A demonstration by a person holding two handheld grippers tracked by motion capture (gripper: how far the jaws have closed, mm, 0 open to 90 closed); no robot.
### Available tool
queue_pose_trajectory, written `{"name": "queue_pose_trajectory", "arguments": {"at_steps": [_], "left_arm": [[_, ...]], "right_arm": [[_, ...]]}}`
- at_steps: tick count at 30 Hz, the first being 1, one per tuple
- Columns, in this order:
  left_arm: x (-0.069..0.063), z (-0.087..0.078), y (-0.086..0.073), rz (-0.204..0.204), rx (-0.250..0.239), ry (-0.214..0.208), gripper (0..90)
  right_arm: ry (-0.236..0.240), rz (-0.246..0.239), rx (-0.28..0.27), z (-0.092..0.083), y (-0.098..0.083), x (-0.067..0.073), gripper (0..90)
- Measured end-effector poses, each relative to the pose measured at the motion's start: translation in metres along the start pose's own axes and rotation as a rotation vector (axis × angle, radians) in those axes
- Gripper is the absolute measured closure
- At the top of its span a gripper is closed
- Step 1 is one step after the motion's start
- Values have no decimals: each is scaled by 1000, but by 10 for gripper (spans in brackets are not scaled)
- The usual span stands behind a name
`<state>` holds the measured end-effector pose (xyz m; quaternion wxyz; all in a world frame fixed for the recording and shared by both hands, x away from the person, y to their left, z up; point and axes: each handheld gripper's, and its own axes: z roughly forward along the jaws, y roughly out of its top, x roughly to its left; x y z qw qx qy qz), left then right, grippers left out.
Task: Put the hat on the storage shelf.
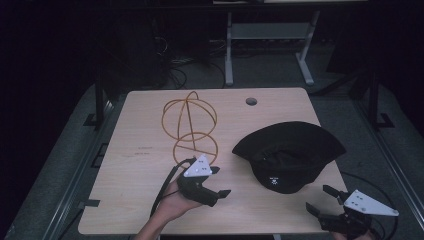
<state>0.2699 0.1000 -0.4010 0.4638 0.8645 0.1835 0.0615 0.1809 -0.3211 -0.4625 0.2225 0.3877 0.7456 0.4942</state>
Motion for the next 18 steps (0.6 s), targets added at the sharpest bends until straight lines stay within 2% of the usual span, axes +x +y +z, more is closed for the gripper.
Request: {"name": "queue_pose_trajectory", "arguments": {"at_steps": [8, 18], "left_arm": [[-4, 15, 18, 21, 0, -18, 214], [-3, 17, 41, 34, -16, -27, 220]], "right_arm": [[2, -1, -3, -2, -1, -1, 139], [7, 3, 3, -2, -1, -1, 139]]}}
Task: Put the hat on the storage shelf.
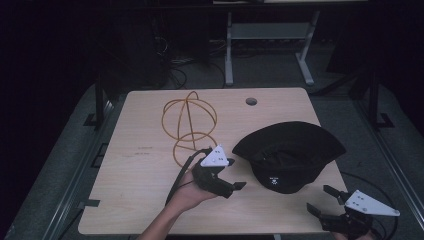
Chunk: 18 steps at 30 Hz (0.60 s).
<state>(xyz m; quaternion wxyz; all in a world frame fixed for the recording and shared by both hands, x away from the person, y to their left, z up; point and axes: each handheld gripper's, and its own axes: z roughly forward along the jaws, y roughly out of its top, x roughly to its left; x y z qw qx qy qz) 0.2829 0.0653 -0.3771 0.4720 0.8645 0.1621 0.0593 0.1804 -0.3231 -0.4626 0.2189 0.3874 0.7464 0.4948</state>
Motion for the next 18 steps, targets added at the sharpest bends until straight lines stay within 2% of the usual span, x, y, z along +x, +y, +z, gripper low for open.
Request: {"name": "queue_pose_trajectory", "arguments": {"at_steps": [5, 14, 18], "left_arm": [[1, 7, 15, 19, 3, -3, 220], [6, 20, 28, 26, 23, -21, 219], [8, 28, 36, 47, 45, -30, 219]], "right_arm": [[3, 1, 0, 0, 0, -1, 139], [9, 3, -2, 0, -1, -1, 139], [14, 6, 3, 0, -1, -1, 139]]}}
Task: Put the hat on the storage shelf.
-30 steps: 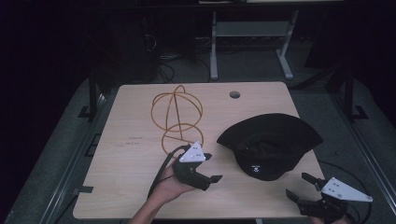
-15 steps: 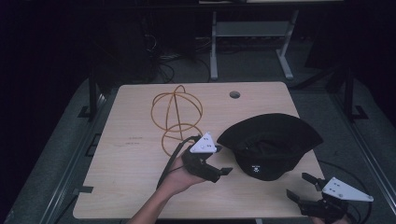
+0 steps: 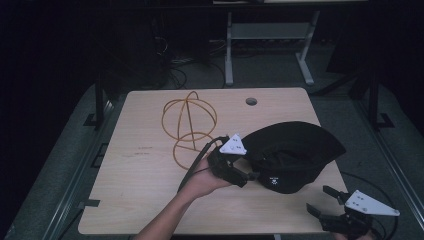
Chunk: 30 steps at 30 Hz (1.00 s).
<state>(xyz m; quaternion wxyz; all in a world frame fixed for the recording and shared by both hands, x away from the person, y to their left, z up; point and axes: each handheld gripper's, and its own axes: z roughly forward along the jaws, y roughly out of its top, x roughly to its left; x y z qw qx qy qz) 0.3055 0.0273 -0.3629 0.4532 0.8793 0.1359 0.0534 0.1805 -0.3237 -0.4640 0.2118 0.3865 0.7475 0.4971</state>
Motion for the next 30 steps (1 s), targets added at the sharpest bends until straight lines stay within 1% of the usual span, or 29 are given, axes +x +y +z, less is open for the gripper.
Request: {"name": "queue_pose_trajectory", "arguments": {"at_steps": [2, 4, 5, 9, 10, 11, 12, 13, 14, 16, 17, 21, 24, 25, 28, 30], "left_arm": [[1, 4, 2, 2, 12, -6, 216], [1, 7, 3, 5, 14, -3, 176], [1, 9, 3, 4, 14, -7, 175], [1, 16, 5, 12, 41, -10, 190], [1, 16, 5, 12, 41, -10, 196], [2, 20, 7, 19, 59, -11, 205], [2, 23, 7, 21, 66, -13, 217], [2, 24, 8, 22, 70, -13, 235], [2, 26, 9, 32, 70, -11, 256], [3, 28, 9, 33, 72, -16, 306], [4, 32, 9, 41, 88, -19, 326], [7, 39, 8, 37, 102, -28, 397], [7, 40, 9, 42, 108, -34, 453], [7, 41, 9, 49, 108, -43, 478], [7, 42, 10, 49, 107, -46, 541], [8, 43, 11, 53, 110, -58, 586]], "right_arm": [[0, 0, 1, 0, 0, 0, 139], [1, 1, -3, -1, 0, -1, 139], [1, 3, -2, -1, 0, -1, 139], [-2, 8, -6, -2, -1, -1, 139], [-2, 8, -6, -2, -1, -1, 139], [-2, 9, -7, -2, -1, -1, 139], [0, 10, -7, -2, -1, -1, 139], [1, 9, -6, -2, -1, -1, 139], [2, 10, -6, -2, -1, -1, 139], [2, 9, -7, -2, -1, -2, 139], [2, 11, -8, -2, -1, -2, 139], [2, 12, -11, -3, -1, -3, 139], [2, 18, -11, -4, -2, -3, 139], [2, 21, -10, -4, -2, -3, 139], [1, 21, -10, -4, -2, -4, 139], [1, 22, -11, -4, -2, -4, 139]]}}
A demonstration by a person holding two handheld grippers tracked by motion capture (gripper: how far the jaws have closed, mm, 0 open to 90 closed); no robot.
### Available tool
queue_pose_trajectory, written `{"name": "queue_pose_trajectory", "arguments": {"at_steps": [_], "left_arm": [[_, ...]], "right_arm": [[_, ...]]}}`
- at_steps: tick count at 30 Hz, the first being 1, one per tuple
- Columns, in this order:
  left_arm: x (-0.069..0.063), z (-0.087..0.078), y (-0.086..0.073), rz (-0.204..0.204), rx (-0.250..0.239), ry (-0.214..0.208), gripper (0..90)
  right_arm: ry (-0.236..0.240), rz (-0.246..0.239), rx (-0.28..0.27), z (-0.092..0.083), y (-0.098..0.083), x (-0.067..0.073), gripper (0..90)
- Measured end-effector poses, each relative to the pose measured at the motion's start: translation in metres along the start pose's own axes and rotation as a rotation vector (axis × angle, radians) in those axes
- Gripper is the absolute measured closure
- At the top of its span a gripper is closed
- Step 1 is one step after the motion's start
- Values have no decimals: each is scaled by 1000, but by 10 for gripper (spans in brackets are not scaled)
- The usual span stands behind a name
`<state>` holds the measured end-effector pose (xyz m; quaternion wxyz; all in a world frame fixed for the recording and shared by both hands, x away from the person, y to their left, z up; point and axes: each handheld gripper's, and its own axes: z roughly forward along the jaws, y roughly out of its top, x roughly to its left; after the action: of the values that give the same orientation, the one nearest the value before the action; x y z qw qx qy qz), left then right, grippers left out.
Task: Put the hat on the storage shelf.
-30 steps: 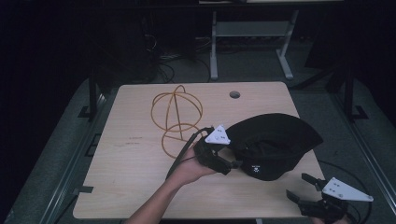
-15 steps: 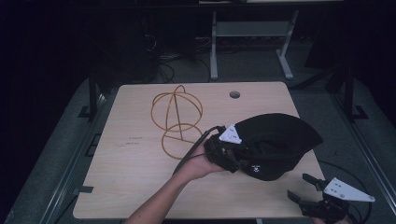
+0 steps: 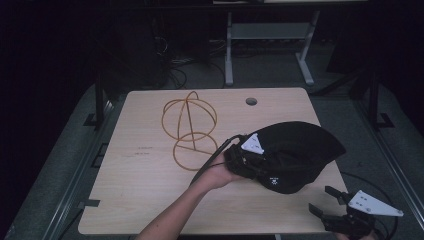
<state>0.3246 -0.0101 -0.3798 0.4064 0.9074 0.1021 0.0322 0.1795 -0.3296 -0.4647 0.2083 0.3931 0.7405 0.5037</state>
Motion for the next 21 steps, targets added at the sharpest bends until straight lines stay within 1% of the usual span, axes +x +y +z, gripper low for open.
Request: {"name": "queue_pose_trajectory", "arguments": {"at_steps": [6, 12, 13, 14, 15, 16, 17, 19, 20, 21], "left_arm": [[-2, 1, 1, 14, -9, -18, 696], [-6, -2, 2, 28, -37, -17, 781], [-6, -2, 2, 28, -37, -17, 794], [-7, -3, 3, 26, -53, -18, 810], [-7, -3, 3, 26, -53, -18, 821], [-7, -5, 3, 21, -71, -23, 832], [-7, -5, 3, 21, -71, -23, 842], [-7, -8, 4, 10, -93, -24, 857], [-7, -8, 4, 10, -93, -24, 863], [-6, -10, 4, 2, -105, -22, 870]], "right_arm": [[0, 2, -1, 0, -1, 0, 139], [0, 10, 1, 0, -1, 0, 139], [0, 10, 1, 0, -1, 0, 139], [-1, 12, 2, 0, -1, 0, 139], [-1, 12, 2, 0, -1, 0, 139], [-3, 6, -8, 0, -1, 0, 139], [-3, 6, -8, 0, -1, 0, 139], [-8, 12, -14, -1, -1, -1, 139], [-8, 12, -14, -1, -1, -1, 139], [-6, 18, -20, -1, -1, -1, 139]]}}
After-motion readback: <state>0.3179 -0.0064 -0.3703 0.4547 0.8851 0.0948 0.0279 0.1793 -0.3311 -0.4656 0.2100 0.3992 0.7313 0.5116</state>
